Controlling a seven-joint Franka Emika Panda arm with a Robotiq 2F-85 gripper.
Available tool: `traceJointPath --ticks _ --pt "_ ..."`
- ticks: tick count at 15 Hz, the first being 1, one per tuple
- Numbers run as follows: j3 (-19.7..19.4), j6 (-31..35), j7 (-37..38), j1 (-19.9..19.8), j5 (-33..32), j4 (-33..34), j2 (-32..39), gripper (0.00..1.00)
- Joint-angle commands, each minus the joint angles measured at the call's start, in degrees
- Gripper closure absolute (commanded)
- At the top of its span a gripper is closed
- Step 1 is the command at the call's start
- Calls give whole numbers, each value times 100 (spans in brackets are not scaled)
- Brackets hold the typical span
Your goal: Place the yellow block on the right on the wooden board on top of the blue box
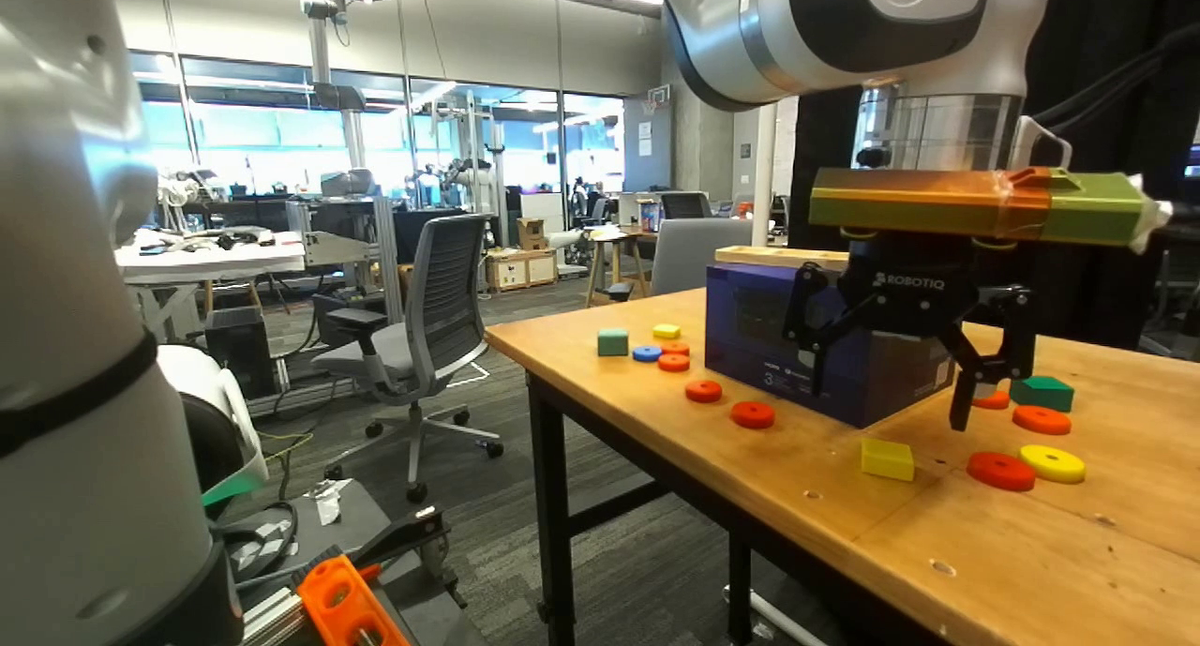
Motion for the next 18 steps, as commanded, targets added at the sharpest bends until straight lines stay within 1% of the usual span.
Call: traceJointPath --ticks 1,17,18 --pt "103 76 -60 -101 -38 124 193 0" --pt "172 186 -37 -254 -162 181 619 0" --pt "177 209 -60 -262 -175 175 629 22"
